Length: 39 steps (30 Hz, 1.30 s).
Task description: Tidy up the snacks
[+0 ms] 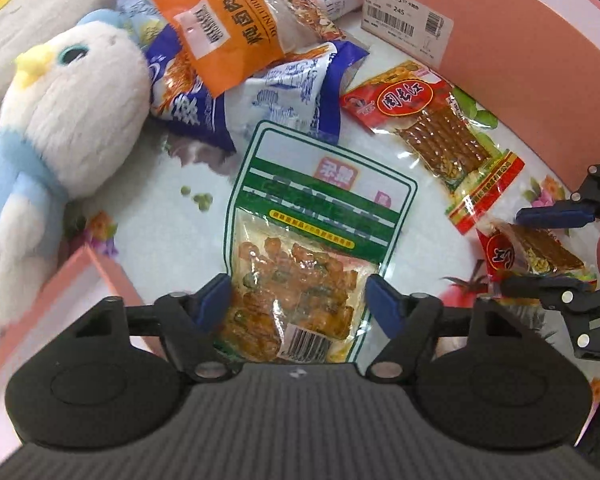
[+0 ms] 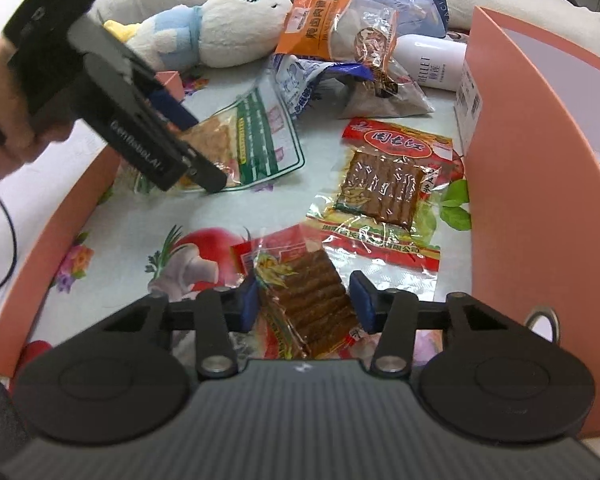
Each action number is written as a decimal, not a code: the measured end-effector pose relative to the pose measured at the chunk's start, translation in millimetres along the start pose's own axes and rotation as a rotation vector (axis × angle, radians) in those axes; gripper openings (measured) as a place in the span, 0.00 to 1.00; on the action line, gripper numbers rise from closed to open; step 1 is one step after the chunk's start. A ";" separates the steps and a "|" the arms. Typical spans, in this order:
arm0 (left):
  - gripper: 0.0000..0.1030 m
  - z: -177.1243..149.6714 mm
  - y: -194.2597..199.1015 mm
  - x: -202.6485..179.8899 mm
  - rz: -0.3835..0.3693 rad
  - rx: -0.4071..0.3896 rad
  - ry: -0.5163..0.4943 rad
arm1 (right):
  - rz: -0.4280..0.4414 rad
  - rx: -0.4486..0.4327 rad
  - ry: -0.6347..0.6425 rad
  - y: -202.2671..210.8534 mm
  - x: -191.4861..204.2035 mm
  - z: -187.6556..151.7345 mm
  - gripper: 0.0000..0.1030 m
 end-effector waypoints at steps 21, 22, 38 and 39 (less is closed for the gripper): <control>0.54 -70.6 35.7 -82.8 0.088 -0.179 0.354 | -0.030 -0.055 -0.030 28.2 -7.1 -4.4 0.13; 0.54 -73.8 36.6 -83.9 0.085 -0.185 0.369 | -0.027 -0.058 -0.030 30.2 -6.5 -5.2 0.13; 0.46 -116.3 65.6 -86.5 0.060 -0.266 0.774 | 0.035 -0.103 -0.040 68.3 -13.2 -6.5 0.12; 0.46 -118.2 68.8 -87.3 0.059 -0.269 0.789 | 0.037 -0.107 -0.037 71.7 -13.5 -5.5 0.12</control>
Point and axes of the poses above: each gripper's, at about its wrist camera, not at the fingertips, and y roughly against the way its jaws point, x to its left, z to its top, the point moved 5 cm from there along -y, roughly the way its jaws point, and after that the axes turned 9 degrees about y, right-handed, at the moved point
